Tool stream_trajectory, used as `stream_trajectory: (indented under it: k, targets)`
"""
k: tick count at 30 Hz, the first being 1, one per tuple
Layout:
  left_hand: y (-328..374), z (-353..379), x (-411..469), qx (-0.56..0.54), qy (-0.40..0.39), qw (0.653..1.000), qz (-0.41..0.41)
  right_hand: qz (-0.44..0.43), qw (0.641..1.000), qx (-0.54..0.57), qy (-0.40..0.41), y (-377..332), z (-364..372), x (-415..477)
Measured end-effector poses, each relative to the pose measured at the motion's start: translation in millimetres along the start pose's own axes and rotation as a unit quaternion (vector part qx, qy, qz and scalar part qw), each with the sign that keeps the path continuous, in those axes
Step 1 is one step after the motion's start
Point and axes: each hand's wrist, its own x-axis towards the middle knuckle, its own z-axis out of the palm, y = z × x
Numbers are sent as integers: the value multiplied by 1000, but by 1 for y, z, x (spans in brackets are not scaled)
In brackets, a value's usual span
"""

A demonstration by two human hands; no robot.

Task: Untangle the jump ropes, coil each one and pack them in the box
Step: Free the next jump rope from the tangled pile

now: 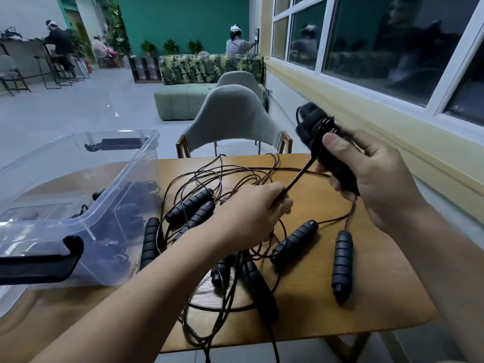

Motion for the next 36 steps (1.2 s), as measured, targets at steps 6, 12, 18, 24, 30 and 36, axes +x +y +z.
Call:
stream_trajectory:
  k: [6,12,18,24,30,36]
  targets:
    - [-4,-10,4,83,42,996,9,-5,956,-293,0,6,2,-4]
    - [0,-20,1,197,30,980,2,80,880,-451,-125,1,8,-1]
    - [-9,-17,1,191,11,980,54,187,844,-396,-308,-6,-10,1]
    - [-14,-22,3,186,29,974,129,230,834,-269,-422,-20,-33,3]
    - [-35,-38,9,160,106,972,133,243,798,-112,-540,-22,-44,2]
    - [-24,-25,9,152,99,977,110,201,804,3,-560,-9,-24,-5]
